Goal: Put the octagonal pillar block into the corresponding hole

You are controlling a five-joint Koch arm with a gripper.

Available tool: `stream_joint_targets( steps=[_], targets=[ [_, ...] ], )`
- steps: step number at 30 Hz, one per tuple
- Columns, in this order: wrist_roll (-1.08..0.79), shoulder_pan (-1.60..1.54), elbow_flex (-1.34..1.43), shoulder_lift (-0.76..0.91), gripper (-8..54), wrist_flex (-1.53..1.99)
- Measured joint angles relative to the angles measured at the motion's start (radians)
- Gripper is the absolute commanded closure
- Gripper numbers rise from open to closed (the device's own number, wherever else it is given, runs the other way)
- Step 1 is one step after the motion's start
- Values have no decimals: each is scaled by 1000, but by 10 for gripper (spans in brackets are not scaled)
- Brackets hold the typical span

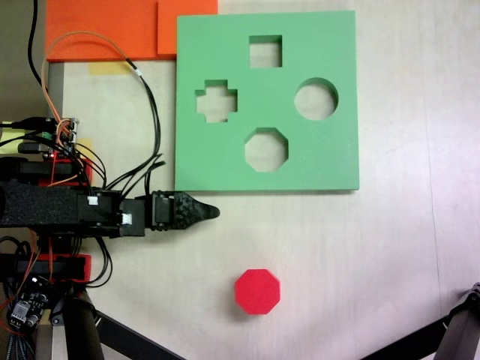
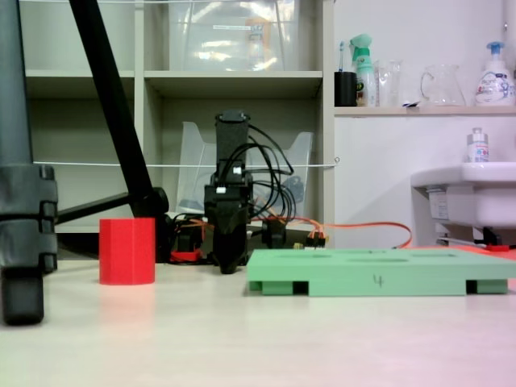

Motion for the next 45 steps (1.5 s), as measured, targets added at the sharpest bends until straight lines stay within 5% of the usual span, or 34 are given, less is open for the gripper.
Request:
stream_joint_targets(
  steps=[12,14,16,18,24,28,32,33,36,45],
  targets=[
    [109,89,0,0,109,-3],
    [330,107,0,0,125,-21],
    [758,143,-28,0,144,-35],
    [992,192,-170,0,146,104],
    [1321,199,-664,0,170,752],
    [1353,252,-879,-18,192,980],
    [1350,360,-1281,-216,220,1284],
    [1345,380,-1367,-281,198,1353],
    [1316,419,-1528,-423,8,1465],
    [1186,448,-1715,-689,-67,1528]
  ],
)
